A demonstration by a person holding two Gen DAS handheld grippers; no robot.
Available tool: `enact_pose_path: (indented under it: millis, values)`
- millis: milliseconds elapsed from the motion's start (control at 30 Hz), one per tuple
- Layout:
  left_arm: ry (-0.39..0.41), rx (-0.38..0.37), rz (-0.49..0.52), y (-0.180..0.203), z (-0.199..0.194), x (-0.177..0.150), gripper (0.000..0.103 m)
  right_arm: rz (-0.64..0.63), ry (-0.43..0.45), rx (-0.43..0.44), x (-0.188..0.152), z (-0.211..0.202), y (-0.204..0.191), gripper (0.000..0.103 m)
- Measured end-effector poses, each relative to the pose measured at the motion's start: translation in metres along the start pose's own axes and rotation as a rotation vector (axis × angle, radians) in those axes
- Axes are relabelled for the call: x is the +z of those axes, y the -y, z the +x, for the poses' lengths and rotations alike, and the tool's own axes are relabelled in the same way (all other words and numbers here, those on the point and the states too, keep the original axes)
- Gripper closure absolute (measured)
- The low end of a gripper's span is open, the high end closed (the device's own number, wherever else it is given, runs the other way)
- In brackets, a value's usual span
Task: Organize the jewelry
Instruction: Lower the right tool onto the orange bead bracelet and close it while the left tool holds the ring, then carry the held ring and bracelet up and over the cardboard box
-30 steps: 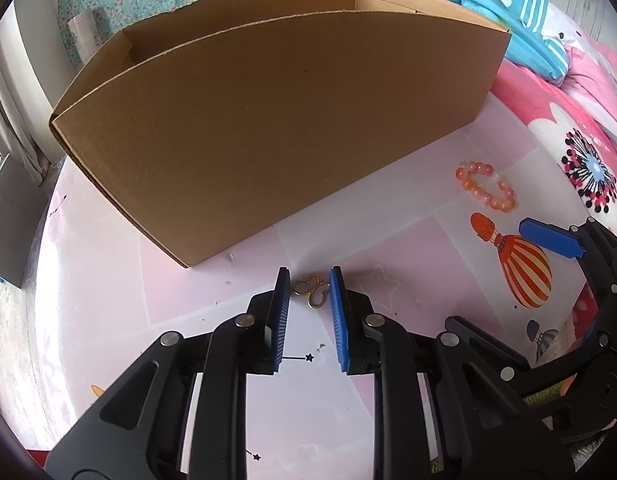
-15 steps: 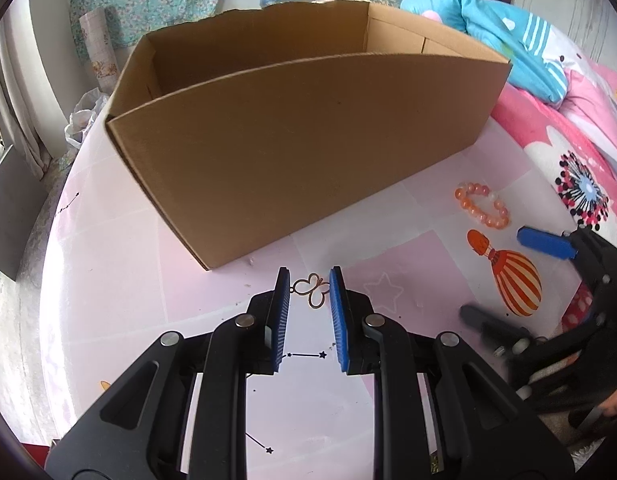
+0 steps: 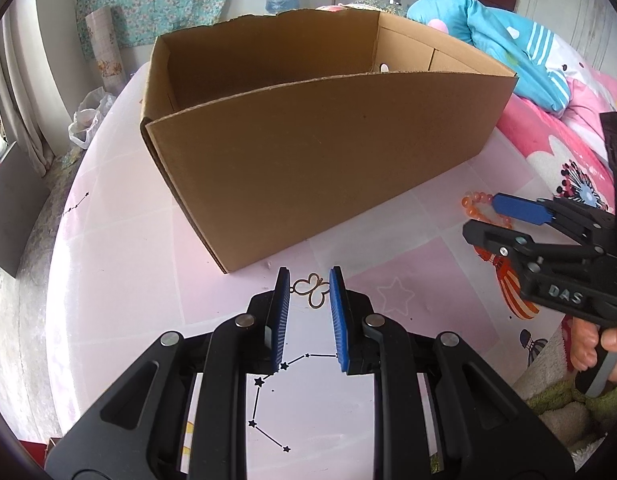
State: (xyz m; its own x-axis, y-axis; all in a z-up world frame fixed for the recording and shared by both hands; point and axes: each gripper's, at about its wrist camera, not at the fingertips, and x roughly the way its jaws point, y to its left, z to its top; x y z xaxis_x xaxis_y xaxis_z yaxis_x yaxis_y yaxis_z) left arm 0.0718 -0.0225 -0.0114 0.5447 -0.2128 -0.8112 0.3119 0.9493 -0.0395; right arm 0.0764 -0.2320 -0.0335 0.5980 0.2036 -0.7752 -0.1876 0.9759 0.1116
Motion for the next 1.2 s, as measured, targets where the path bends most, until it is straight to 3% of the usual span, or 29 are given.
enact_pose_path:
  millis: [100, 433, 533, 600, 767, 1100, 1200]
  values:
    - [-0.002, 0.000, -0.002, 0.001, 0.000, 0.001, 0.084, -0.006, -0.025, 0.001, -0.002, 0.007, 0.000, 0.064]
    - [0.000, -0.009, 0.008, 0.002, 0.000, 0.001, 0.084, -0.049, -0.028, -0.068, 0.002, 0.017, -0.004, 0.073]
    - [0.003, -0.010, 0.010, 0.001, -0.002, 0.000, 0.084, -0.052, -0.034, -0.065, 0.007, 0.021, -0.005, 0.080]
    - [0.007, -0.009, 0.009, 0.000, -0.003, 0.000, 0.084, -0.049, -0.037, -0.063, 0.008, 0.022, -0.005, 0.092]
    - [0.015, -0.009, 0.008, -0.001, -0.008, -0.001, 0.084, -0.014, -0.043, -0.054, 0.009, 0.021, 0.002, 0.093]
    - [0.043, -0.012, 0.015, 0.000, -0.023, -0.003, 0.084, 0.161, -0.003, 0.074, 0.006, -0.002, 0.038, 0.093]
    - [0.058, -0.014, 0.018, 0.002, -0.031, -0.004, 0.084, 0.238, 0.036, 0.170, 0.006, -0.018, 0.055, 0.093]
